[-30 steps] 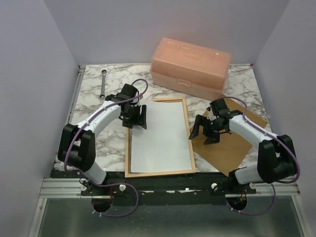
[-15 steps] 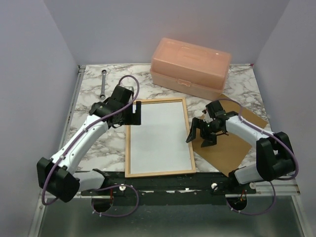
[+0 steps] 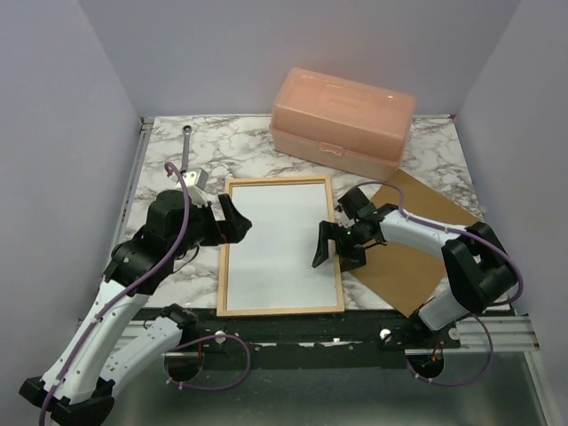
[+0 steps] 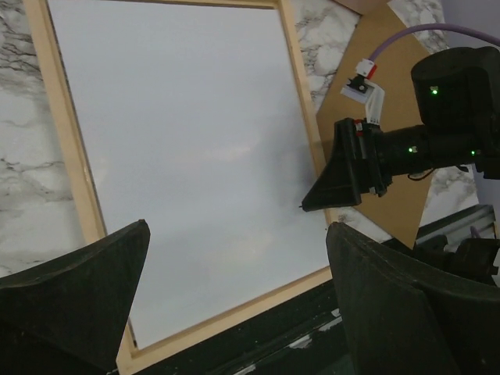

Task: Put the photo into the frame
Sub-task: Move the photo frame to the center of the board.

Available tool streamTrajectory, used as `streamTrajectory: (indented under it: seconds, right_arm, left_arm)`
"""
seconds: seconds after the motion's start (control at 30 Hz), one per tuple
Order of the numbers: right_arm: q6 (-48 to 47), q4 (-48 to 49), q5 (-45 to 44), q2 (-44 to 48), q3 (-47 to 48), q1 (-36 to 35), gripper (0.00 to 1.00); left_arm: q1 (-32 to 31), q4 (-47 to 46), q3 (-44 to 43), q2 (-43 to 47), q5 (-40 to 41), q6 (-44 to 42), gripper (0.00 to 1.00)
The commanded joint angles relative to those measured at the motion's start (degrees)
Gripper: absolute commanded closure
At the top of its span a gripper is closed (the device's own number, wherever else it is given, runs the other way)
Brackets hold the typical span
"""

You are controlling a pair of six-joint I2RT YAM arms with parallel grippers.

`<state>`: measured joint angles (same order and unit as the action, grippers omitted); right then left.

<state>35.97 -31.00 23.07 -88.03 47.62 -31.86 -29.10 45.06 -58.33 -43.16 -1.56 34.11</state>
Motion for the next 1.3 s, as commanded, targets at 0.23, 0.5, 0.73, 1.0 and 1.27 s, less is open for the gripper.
streamTrajectory:
  seconds: [0.23, 0.5, 0.73, 1.0, 1.27]
  right_arm:
    - [4.6, 6.3, -0.9, -9.3, 8.1, -7.2, 0.05]
    - [4.2, 6.5, -1.0, -15.7, 14.1, -9.2, 0.05]
    - [3.8, 5.1, -3.4, -15.6, 15.7, -9.8, 0.04]
    - [3.6, 4.5, -4.9, -9.3, 11.4, -7.5, 0.00]
    - [3.3, 4.5, -1.6, 2.2, 3.6, 3.1, 0.00]
  left_arm:
    - [-0.1, -4.4, 8.9, 2.7, -8.1, 6.7, 0.02]
    - [-0.2, -4.6, 11.0, 2.6, -9.4, 7.4, 0.01]
    - [-0.2, -6.5, 12.3, 0.7, -11.5, 7.8, 0.02]
    - [-1.3, -12.3, 13.7, -4.6, -15.8, 10.0, 0.02]
    - [-6.3, -17.5, 10.4, -14.9, -16.7, 11.6, 0.01]
